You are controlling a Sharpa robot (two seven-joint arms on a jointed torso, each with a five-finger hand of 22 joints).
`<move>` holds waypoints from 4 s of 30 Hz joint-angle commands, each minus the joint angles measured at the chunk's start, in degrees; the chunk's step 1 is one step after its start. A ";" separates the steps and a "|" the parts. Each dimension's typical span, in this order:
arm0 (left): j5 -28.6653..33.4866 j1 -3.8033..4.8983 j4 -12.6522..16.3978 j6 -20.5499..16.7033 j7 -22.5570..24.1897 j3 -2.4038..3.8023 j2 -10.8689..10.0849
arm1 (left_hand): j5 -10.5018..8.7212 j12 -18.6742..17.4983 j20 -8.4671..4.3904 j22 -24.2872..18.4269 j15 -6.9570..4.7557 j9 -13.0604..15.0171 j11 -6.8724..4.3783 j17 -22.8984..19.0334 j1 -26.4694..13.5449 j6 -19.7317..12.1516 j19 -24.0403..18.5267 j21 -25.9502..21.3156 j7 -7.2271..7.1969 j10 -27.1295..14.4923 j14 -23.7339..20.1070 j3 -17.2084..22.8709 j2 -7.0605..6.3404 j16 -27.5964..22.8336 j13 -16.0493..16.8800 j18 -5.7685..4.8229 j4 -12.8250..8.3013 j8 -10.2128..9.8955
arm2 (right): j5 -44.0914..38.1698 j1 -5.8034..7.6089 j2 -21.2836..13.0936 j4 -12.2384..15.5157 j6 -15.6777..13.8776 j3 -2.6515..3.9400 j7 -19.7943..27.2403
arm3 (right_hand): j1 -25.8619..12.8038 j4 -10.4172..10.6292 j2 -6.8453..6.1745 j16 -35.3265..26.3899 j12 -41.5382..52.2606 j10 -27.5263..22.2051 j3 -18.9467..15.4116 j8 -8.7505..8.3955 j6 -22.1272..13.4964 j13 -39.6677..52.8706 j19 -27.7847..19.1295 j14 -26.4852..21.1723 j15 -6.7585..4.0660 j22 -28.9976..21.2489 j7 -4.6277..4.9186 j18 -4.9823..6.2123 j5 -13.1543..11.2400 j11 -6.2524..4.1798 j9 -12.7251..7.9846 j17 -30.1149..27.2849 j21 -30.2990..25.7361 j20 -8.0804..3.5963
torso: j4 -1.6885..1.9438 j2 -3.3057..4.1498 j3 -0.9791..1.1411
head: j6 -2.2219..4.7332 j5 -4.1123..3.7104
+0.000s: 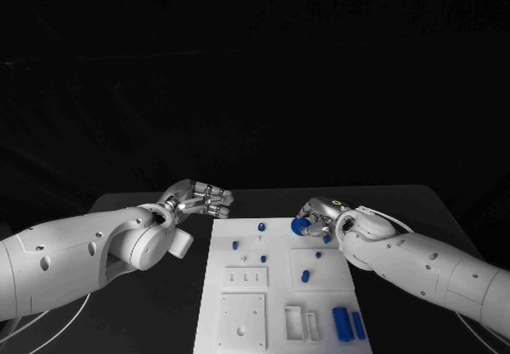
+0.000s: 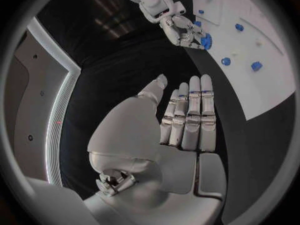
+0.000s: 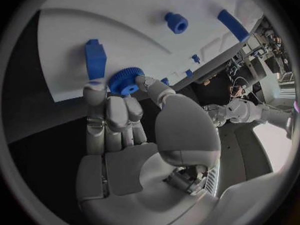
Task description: Assemble the parts on the task board
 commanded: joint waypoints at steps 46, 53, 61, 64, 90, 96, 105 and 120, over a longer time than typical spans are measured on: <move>-0.23 0.06 0.25 0.22 0.16 -0.14 0.29 | 0.34 -0.25 0.35 -0.20 0.15 0.01 0.07 0.06 -0.48 -0.44 -0.02 0.08 -0.14 -0.35 -0.37 -0.08 0.10 -0.09 0.09 -0.28 -0.12 -0.09 | -17.93 -0.91 2.25 14.83 -12.20 -3.33 -7.10 | 2.32 5.19 -1.72 -0.45 -0.87 0.95 -2.19 0.31 10.53 -0.35 2.30 0.26 -0.69 5.14 -2.48 -1.05 -6.93 -0.57 2.57 -0.99 4.24 -0.62 | 0.03 0.01 -0.24 | 0.98 1.76; -0.22 0.06 0.21 0.34 0.19 -0.14 0.52 | 0.34 -0.25 0.35 -0.20 0.15 0.01 0.07 0.06 -0.48 -0.44 -0.02 0.08 -0.14 -0.35 -0.37 -0.08 0.10 -0.09 0.09 -0.28 -0.12 -0.09 | -18.09 -0.93 4.23 12.74 -11.94 -4.72 -7.00 | 2.36 5.17 -1.72 -0.51 -0.94 0.92 -2.07 0.31 10.51 -0.41 2.28 0.23 -0.68 5.12 -2.47 -1.04 -6.93 -0.55 2.57 -1.07 4.18 -0.62 | 0.09 -0.01 -0.23 | 0.68 2.03; -0.18 0.06 0.09 0.46 0.24 -0.14 0.77 | 0.34 -0.25 0.35 -0.20 0.15 0.01 0.07 0.06 -0.48 -0.44 -0.02 0.08 -0.14 -0.35 -0.37 -0.08 0.10 -0.09 0.09 -0.28 -0.12 -0.09 | -18.10 -0.95 6.00 10.10 -11.75 -5.93 -6.73 | 2.32 5.15 -1.73 -0.53 -0.98 0.90 -1.93 0.30 10.48 -0.45 2.27 0.22 -0.70 5.10 -2.45 -1.03 -6.91 -0.55 2.56 -1.13 4.16 -0.63 | 0.13 0.02 -0.28 | 0.50 2.37; -0.18 0.06 0.06 0.50 0.24 -0.14 0.83 | 0.34 -0.25 0.35 -0.20 0.15 0.01 0.07 0.06 -0.48 -0.44 -0.02 0.08 -0.14 -0.35 -0.37 -0.08 0.10 -0.09 0.09 -0.28 -0.12 -0.09 | -18.11 -0.96 6.31 9.48 -11.85 -6.09 -6.75 | 2.32 5.14 -1.74 -0.55 -0.99 0.90 -1.90 0.29 10.46 -0.45 2.27 0.22 -0.71 5.11 -2.45 -1.03 -6.92 -0.54 2.56 -1.16 4.18 -0.64 | 0.09 0.02 -0.25 | 0.46 2.41; -0.18 0.06 -0.13 0.70 0.24 -0.13 1.21 | 0.35 -0.25 0.36 -0.26 0.17 0.01 0.08 0.05 -0.62 -0.45 -0.03 0.12 -0.14 -0.33 -0.39 -0.05 0.16 -0.10 0.09 -0.27 -0.17 -0.10 | -17.06 -0.96 7.88 6.27 -10.17 -6.50 -5.63 | 1.94 5.48 -1.98 -1.65 -2.38 0.03 -1.89 0.23 7.66 -1.71 2.07 0.03 -0.48 4.79 -1.74 -0.89 -9.09 -0.07 2.19 -2.14 2.73 -0.44 | -0.12 -0.05 -0.19 | 0.22 3.12; -0.17 0.06 -0.13 0.76 0.21 -0.13 1.21 | 0.35 -0.25 0.36 -0.26 0.17 0.01 0.08 0.05 -0.62 -0.45 -0.03 0.12 -0.14 -0.33 -0.39 -0.05 0.16 -0.10 0.09 -0.27 -0.17 -0.10 | -16.69 -0.96 8.06 5.78 -9.72 -6.54 -5.64 | 1.82 5.67 -2.20 -1.86 -2.75 -0.24 -1.92 0.22 6.46 -2.12 2.07 0.00 -0.35 4.73 -1.43 -0.77 -9.91 0.12 2.14 -2.28 2.32 -0.30 | -0.11 -0.04 -0.20 | 0.17 3.08; -0.17 0.07 -0.13 0.81 0.15 -0.13 1.20 | 0.35 -0.25 0.36 -0.26 0.17 0.01 0.08 0.05 -0.62 -0.45 -0.03 0.12 -0.14 -0.33 -0.39 -0.05 0.16 -0.10 0.09 -0.27 -0.17 -0.10 | -15.93 -0.96 8.34 5.49 -9.64 -6.62 -5.54 | 1.90 6.09 -2.86 -2.28 -3.48 -0.66 -2.64 0.22 -0.30 -3.13 2.18 -0.05 -0.25 4.61 -0.76 -0.47 -11.96 0.29 1.98 -2.51 1.47 -0.10 | -0.14 -0.04 -0.15 | 0.18 3.11; -0.17 0.07 -0.10 0.83 0.13 -0.12 1.14 | 0.35 -0.24 0.40 -0.37 0.19 0.00 0.10 0.04 -0.91 -0.51 -0.05 0.10 -0.11 -0.34 -0.40 -0.15 0.19 -0.10 0.09 -0.30 -0.05 -0.10 | -13.53 -0.96 8.38 5.34 -7.48 -6.64 -5.07 | 0.26 8.68 -1.61 -2.72 -4.05 -1.08 -4.89 0.20 -1.56 -4.03 2.39 -0.04 -0.64 4.56 -1.12 -0.75 -15.12 -0.25 1.98 -2.58 0.43 -0.47 | -0.19 0.00 -0.11 | 0.19 2.99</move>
